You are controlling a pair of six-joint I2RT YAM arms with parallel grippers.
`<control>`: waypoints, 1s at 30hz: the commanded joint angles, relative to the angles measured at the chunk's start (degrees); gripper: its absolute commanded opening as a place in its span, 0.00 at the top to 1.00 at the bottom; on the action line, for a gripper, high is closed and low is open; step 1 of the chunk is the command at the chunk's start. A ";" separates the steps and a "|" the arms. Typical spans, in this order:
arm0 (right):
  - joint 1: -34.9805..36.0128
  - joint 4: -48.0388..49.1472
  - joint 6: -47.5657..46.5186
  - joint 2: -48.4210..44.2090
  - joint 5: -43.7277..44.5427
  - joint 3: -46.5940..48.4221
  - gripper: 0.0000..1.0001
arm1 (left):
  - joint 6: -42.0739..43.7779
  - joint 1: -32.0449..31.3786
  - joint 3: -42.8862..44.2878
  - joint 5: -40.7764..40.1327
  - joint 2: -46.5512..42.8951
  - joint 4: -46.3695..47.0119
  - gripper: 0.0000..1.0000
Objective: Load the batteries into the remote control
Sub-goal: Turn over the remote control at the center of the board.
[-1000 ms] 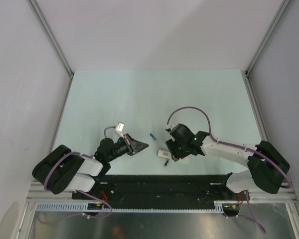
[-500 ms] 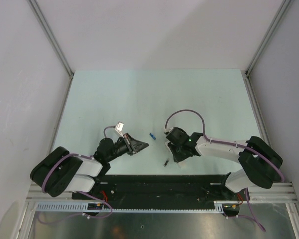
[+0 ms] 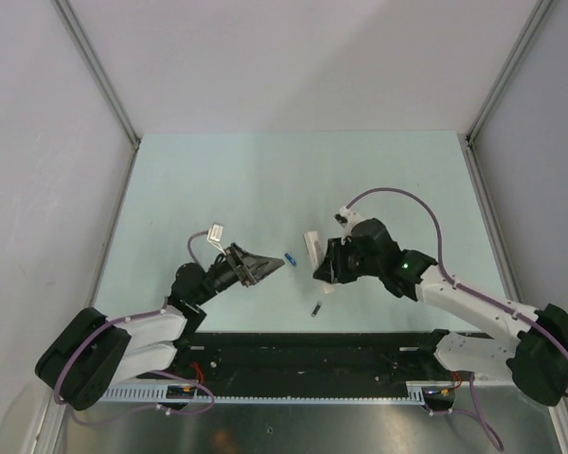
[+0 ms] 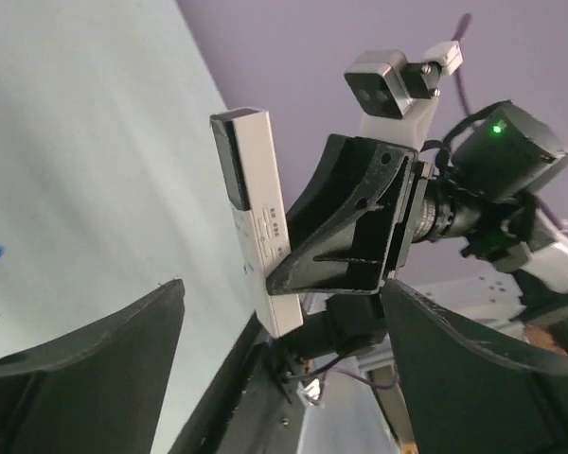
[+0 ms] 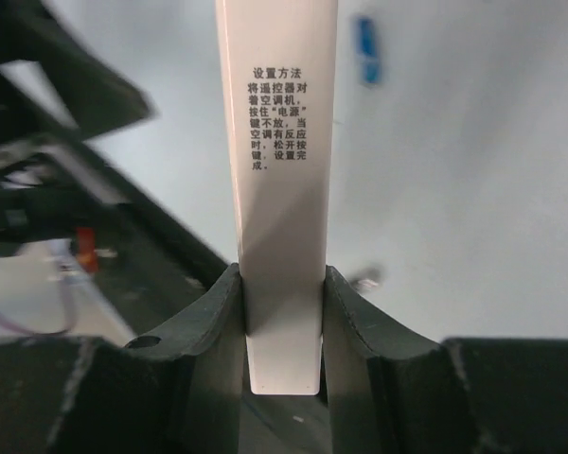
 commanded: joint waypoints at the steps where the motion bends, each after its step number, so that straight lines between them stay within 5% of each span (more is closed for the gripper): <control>1: -1.59 20.51 8.44 -2.59 -20.16 -2.83 1.00 | -1.01 0.28 6.26 5.00 -1.59 2.52 0.14; 4: -1.42 30.89 13.18 -1.80 -25.54 -5.81 1.00 | -1.45 0.28 8.90 6.85 -1.15 4.63 0.22; 10: -1.51 49.97 23.30 -1.27 -31.36 -10.92 1.00 | -4.17 0.28 11.37 10.81 2.89 10.87 0.22; 30: -2.04 47.06 22.42 -7.87 -27.58 -10.75 1.00 | -2.33 1.07 4.16 8.96 -6.25 10.96 0.20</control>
